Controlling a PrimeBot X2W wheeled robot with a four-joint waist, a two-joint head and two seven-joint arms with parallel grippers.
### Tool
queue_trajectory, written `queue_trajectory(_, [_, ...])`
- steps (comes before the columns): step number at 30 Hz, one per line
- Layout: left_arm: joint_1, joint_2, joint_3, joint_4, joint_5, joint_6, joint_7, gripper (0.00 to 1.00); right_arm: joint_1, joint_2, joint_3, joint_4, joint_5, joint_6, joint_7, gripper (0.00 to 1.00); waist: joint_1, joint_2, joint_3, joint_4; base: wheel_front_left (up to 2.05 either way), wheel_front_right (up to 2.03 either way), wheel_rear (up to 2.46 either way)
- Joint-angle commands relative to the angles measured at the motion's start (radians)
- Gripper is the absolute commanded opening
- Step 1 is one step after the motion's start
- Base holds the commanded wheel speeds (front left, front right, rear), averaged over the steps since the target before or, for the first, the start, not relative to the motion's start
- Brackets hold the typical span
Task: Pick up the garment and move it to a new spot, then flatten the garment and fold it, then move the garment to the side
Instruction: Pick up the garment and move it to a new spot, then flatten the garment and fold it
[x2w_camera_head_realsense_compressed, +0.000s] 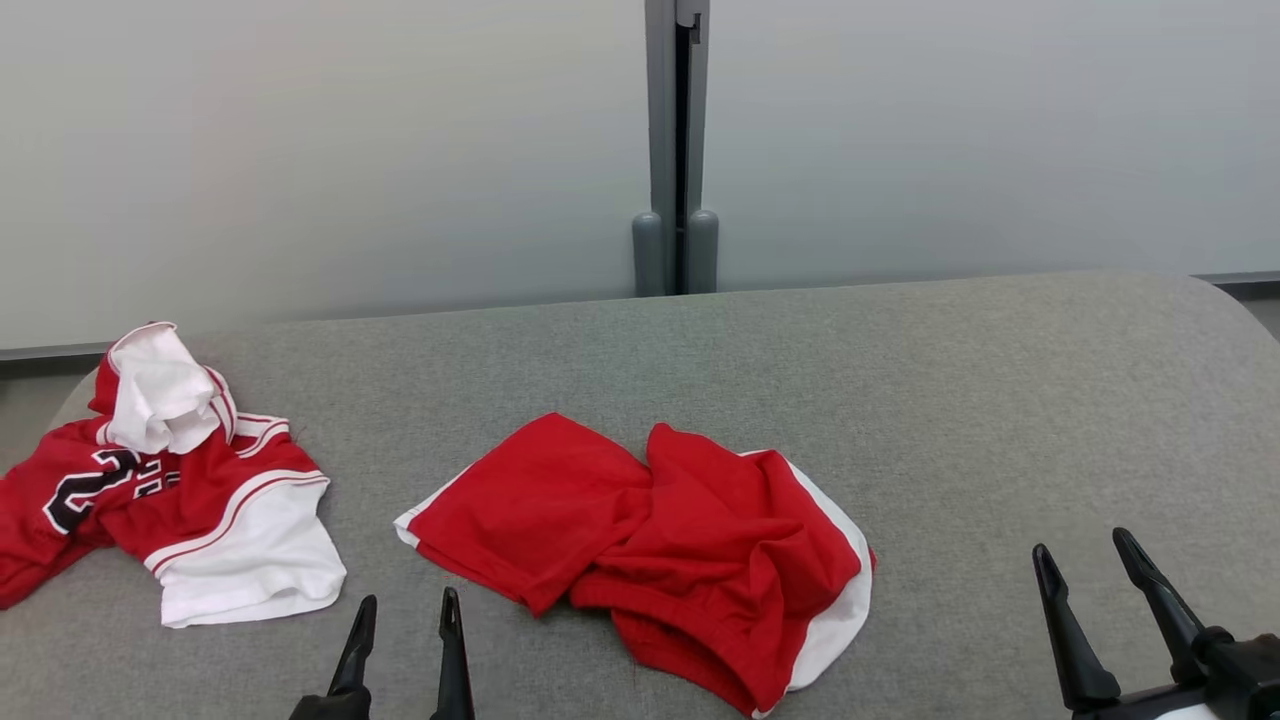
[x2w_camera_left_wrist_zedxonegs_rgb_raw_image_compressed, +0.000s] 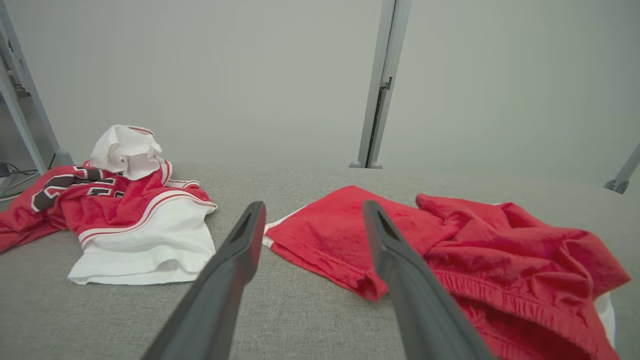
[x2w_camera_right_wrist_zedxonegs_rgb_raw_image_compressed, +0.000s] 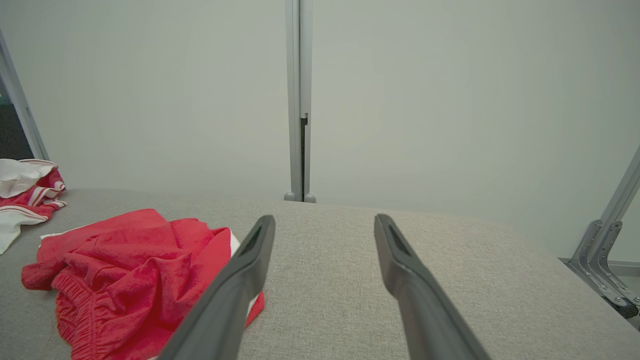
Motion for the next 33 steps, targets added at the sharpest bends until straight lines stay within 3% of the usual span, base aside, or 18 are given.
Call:
queue_trajectory(1, [0.015, 0.001, 0.012, -0.001, 0.006, -0.005, 0.000, 1.00, 0.010, 0.000, -0.003, 0.007, -0.006, 0.002, -0.005, 1.00, 0.0000, -0.0001, -0.008, 0.018, 0.00, 0.00, 0.00])
queue_trajectory(13, [0.022, -0.003, 0.047, 0.016, 0.016, -0.029, 0.000, 1.00, -0.004, -0.001, 0.013, 0.022, -0.005, 0.002, -0.005, 1.00, 0.0000, -0.0001, -0.012, 0.027, 0.00, 0.00, 0.00])
queue_trajectory(19, [0.008, -0.004, 0.017, 0.031, -0.007, -0.046, 0.000, 1.00, 0.001, -0.006, 0.012, 0.020, -0.002, 0.002, -0.005, 1.00, 0.0000, -0.0001, -0.010, 0.026, 0.00, 0.00, 0.00])
queue_trajectory(27, [-0.067, -0.002, -0.261, 0.100, -0.110, -0.175, 0.054, 1.00, 0.022, -0.015, 0.002, 0.013, 0.001, 0.002, -0.005, 1.00, 0.0000, -0.0001, -0.009, 0.051, 0.00, 0.00, 0.00])
queue_trajectory(33, [-0.191, -0.002, -0.483, 0.159, -0.265, -0.192, 0.168, 1.00, 0.020, -0.027, 0.003, -0.005, 0.007, 0.002, -0.005, 1.00, 0.0000, -0.0001, 0.020, 0.076, 0.00, 0.00, 0.00])
